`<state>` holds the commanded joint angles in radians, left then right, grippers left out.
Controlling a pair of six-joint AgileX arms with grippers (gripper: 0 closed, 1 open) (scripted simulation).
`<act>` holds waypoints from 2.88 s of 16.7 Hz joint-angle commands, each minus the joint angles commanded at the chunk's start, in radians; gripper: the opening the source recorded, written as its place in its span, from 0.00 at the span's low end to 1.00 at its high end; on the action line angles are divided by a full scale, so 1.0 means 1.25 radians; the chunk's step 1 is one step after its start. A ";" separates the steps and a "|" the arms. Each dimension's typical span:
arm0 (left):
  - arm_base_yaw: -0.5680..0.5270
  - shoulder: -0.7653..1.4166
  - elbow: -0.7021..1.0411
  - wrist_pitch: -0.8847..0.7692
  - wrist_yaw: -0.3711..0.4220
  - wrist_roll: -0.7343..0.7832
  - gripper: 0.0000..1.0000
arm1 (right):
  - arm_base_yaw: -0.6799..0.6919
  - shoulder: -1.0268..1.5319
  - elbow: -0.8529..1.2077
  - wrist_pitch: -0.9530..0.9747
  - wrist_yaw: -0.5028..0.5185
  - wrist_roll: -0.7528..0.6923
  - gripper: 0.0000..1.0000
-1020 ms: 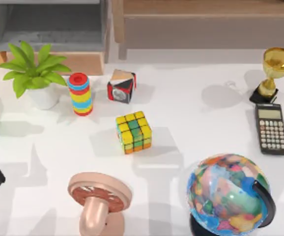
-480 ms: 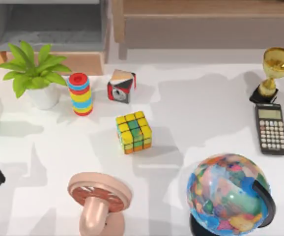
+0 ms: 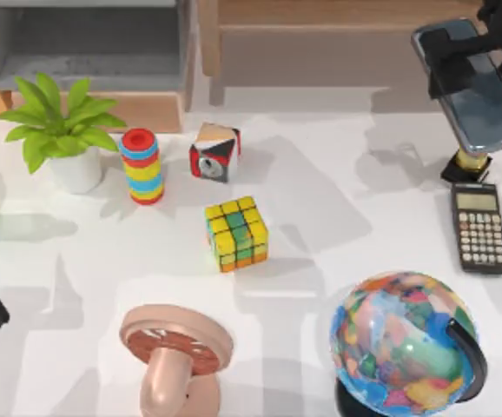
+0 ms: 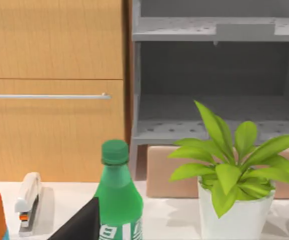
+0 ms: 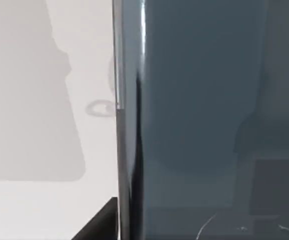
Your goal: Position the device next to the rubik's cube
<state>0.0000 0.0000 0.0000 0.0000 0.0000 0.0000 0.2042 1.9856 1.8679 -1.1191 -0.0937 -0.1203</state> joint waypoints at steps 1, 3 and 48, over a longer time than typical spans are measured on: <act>0.000 0.000 0.000 0.000 0.000 0.000 1.00 | 0.033 0.005 0.000 -0.006 -0.001 0.051 0.00; 0.000 0.000 0.000 0.000 0.000 0.000 1.00 | 0.092 0.019 -0.005 -0.016 0.001 0.150 0.00; 0.000 0.000 0.000 0.000 0.000 0.000 1.00 | 0.226 0.112 -0.051 0.010 -0.044 0.519 0.00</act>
<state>0.0000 0.0000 0.0000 0.0000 0.0000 0.0000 0.4869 2.1260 1.8044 -1.1064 -0.1487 0.5284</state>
